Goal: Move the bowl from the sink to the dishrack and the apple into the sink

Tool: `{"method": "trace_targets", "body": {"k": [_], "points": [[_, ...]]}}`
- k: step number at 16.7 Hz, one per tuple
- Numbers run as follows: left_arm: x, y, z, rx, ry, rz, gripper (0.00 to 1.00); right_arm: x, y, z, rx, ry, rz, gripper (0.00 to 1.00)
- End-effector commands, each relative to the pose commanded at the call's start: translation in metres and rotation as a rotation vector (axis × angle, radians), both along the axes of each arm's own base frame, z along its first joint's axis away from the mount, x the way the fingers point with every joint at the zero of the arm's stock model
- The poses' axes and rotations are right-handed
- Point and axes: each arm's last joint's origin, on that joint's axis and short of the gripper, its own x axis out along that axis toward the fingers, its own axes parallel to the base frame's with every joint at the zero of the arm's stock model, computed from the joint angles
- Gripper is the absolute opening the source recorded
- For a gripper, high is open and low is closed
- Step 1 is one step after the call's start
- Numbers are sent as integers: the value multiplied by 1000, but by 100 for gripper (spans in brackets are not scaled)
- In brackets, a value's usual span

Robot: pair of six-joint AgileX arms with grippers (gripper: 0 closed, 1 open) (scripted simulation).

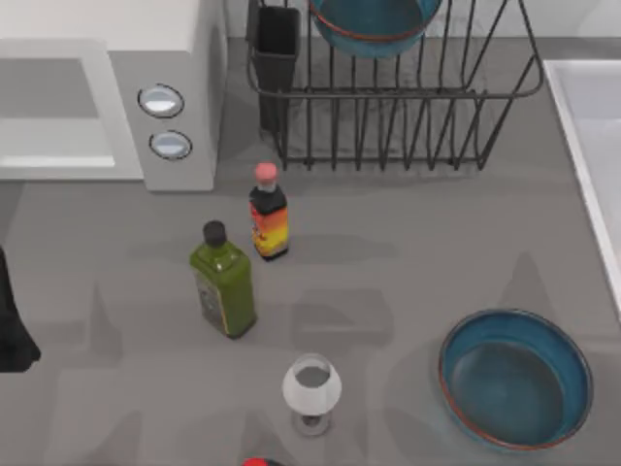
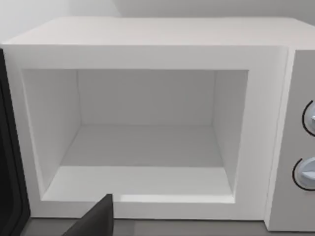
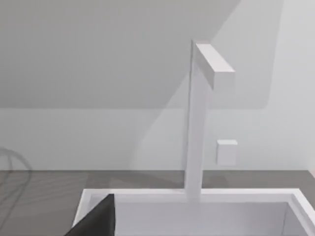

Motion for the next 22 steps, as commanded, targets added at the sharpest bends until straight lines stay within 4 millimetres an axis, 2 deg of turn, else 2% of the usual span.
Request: {"method": "trace_targets", "body": {"k": [3,6,10,13,17,22], "points": [[0,0,0,0,0,0,100,-25,24,23,-1,2,4,100],[0,0,0,0,0,0,100,-56,47,34,2,11,10,100],[0,0,0,0,0,0,100,-97,69,33,5,3,17,100],[0,0,0,0,0,0,100,-121,78,23,8,-11,23,100],[0,0,0,0,0,0,100,-136,84,7,13,2,30,100],[0,0,0,0,0,0,100,-140,85,1,14,12,32,100]]}}
